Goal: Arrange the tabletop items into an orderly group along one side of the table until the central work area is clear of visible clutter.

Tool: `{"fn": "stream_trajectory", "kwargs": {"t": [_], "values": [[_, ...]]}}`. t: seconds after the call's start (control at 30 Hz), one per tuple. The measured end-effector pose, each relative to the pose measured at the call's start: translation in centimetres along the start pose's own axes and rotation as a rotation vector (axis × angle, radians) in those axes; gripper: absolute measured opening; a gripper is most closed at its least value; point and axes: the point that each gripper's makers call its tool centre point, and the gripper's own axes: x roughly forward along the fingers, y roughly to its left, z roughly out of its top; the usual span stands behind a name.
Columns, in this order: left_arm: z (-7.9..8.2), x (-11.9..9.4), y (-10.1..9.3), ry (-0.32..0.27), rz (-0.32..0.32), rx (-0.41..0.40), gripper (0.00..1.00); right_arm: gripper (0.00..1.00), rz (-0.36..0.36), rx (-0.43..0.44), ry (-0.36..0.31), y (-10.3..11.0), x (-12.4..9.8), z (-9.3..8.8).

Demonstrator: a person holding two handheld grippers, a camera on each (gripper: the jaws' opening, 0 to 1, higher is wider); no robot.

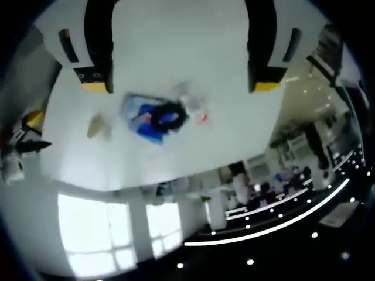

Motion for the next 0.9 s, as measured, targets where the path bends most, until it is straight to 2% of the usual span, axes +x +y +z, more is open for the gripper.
{"fn": "stream_trajectory", "kwargs": {"t": [0.17,0.4,0.9], "values": [[-0.4,1.1,0.2,0.002,0.003,-0.091,0.87,0.95,0.001,0.005,0.004,0.0,0.0,-0.1],[-1.1,2.7,0.2,0.023,0.013,-0.097,0.83,0.94,0.003,0.005,0.014,0.0,0.0,-0.2],[-0.7,5.8,0.4,0.043,0.018,-0.157,0.76,0.92,0.008,0.011,0.023,0.1,0.0,-0.5]]}}
